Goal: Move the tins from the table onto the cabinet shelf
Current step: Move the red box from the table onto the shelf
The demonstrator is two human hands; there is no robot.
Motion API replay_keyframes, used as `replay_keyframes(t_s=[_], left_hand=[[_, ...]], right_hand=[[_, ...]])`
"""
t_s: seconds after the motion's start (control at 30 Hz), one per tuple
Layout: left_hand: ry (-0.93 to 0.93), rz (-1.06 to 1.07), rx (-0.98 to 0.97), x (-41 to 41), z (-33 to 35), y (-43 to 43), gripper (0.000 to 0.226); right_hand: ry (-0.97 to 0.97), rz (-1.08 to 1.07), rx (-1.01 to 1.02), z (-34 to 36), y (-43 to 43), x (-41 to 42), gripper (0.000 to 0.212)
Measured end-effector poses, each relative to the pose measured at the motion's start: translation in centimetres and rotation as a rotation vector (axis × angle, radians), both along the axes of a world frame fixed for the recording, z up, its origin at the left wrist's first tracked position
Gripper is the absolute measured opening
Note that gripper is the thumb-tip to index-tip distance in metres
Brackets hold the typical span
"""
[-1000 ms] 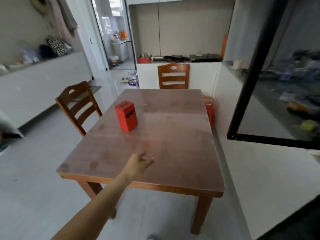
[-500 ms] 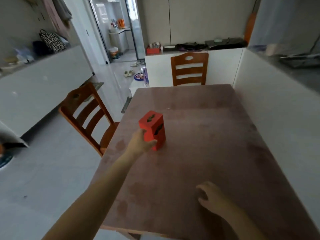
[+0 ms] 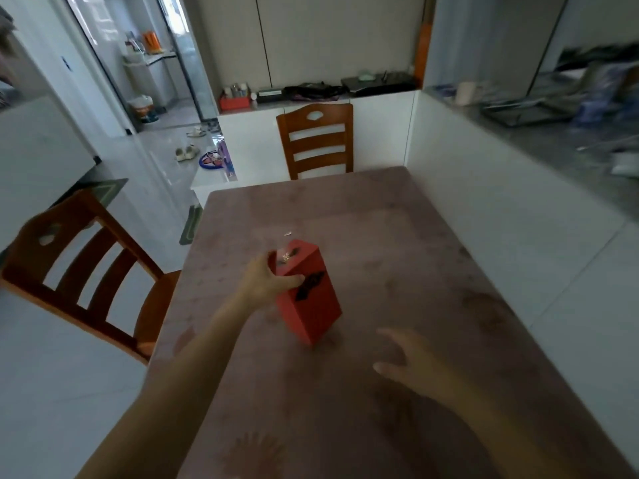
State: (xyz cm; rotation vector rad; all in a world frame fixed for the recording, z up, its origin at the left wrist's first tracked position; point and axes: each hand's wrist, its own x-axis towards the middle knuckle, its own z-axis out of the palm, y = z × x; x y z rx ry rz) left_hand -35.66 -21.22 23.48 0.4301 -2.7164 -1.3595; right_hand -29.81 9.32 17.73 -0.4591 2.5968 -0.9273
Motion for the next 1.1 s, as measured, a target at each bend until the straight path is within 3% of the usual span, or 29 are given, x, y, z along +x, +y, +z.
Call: replay_keyframes(t_s=[0.1,0.2,0.33,0.43,0.5,0.6,0.73,0.87,1.0,1.1], left_hand=[[-0.163,-0.354,0.353,0.5,3.4,4.3,0.077],[-0.272,-0.616,0.379,1.8,6.3,10.2,0.083],[-0.165,-0.657,0.366,4.5,7.1,18.8,0.068],[-0.093,-0.623,0.537,9.5,6.0,25.7,0.078],[-0.146,-0.835,0.635,13.9,4.2,30.7,0.085],[-0.184,-1.262,0.864,21.1,1.9,39.4,0.069],[-0.232,-1.446,1.088,27.9,2.0,51.7,0.076],[-0.331,-1.548,1.078,33.7,2.9,62.7,0.077],[-0.210,-1.334,0.780,35.0,4.6,71.4,0.098],[-0.122,-1.370,0.633,33.7,7.6,77.7,0.087]], right_hand=[[-0.187,-0.202,-0.457,4.1,0.9,-0.3,0.087],[-0.303,-0.181,-0.717,7.0,3.5,1.0,0.084],[-0.170,-0.277,-0.730,8.3,9.4,5.3,0.080],[-0.126,-0.428,-0.792,8.0,15.3,9.6,0.077],[-0.132,-0.533,-0.814,7.6,20.1,13.4,0.078],[-0.130,-0.607,-0.812,7.2,27.4,20.7,0.074],[-0.063,-0.698,-0.795,7.4,37.2,31.6,0.079],[0.092,-0.793,-0.823,9.8,46.9,39.5,0.080],[0.292,-0.967,-0.791,13.1,54.7,42.9,0.080],[0.417,-1.030,-0.684,14.6,60.0,44.1,0.068]])
